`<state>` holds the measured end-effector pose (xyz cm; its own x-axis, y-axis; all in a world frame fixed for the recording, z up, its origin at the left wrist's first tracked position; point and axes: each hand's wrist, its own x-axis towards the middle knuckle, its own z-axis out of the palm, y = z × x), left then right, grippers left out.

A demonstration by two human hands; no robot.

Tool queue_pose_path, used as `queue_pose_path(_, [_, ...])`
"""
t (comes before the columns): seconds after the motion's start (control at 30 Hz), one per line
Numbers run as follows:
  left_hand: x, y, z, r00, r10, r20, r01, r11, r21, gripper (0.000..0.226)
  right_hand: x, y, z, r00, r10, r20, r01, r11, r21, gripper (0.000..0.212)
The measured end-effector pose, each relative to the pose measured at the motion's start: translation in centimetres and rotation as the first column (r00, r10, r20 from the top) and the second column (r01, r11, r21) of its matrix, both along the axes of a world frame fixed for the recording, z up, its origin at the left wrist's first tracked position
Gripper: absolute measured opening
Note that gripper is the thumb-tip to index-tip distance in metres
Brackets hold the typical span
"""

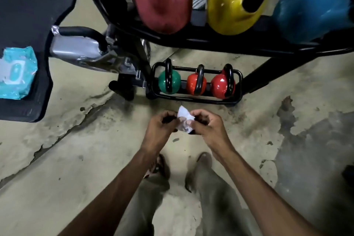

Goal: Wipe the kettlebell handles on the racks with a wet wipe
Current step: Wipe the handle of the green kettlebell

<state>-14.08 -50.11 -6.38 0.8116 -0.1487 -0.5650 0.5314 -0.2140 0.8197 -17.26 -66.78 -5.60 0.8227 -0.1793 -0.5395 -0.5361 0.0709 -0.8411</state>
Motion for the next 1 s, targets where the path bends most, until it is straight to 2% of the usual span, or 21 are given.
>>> queue_pose_path(0.13, [3.4,2.1,-7.0,0.994,-0.036,0.102,0.024,0.992,0.123,0.010,4.1,1.2,-7.1,1.000,-0.001,0.019,0.003,0.996,-0.087,0.019])
queue_pose_path(0.3, [9.0,2.4,-15.8,0.935,-0.263,0.239,0.186,0.935,0.304,0.023,11.7,1.0,-15.3,0.984,0.120,0.132,-0.073,0.946,-0.316,0.018])
queue_pose_path(0.43, [13.9,1.7,-22.4,0.853,-0.407,0.327,0.225,0.852,0.473,0.054,18.7,0.2,-19.6,0.968,0.183,0.174,-0.055,0.826,-0.560,0.013])
queue_pose_path(0.6, [18.8,1.4,-27.4,0.749,-0.549,0.370,0.279,0.768,0.576,0.083,26.3,-0.4,-25.6,0.959,0.213,0.190,-0.017,0.708,-0.706,0.019])
queue_pose_path(0.73, [21.2,2.1,-32.1,0.628,-0.631,0.455,0.251,0.718,0.649,0.089,31.2,-0.6,-30.6,0.954,0.226,0.199,-0.019,0.706,-0.708,0.003])
queue_pose_path(0.83, [21.8,2.5,-34.2,0.535,-0.679,0.503,0.220,0.687,0.693,0.089,33.8,-0.7,-34.8,0.962,0.172,0.213,-0.009,0.799,-0.602,0.018])
queue_pose_path(0.93, [21.9,2.7,-34.8,0.441,-0.707,0.553,0.164,0.669,0.725,0.088,35.1,-0.4,-36.4,0.963,0.198,0.183,-0.072,0.843,-0.533,0.012])
queue_pose_path(1.0, [21.6,2.6,-34.5,0.429,-0.726,0.538,0.151,0.645,0.749,0.088,34.8,0.1,-36.2,0.970,0.194,0.150,-0.111,0.893,-0.437,0.013])
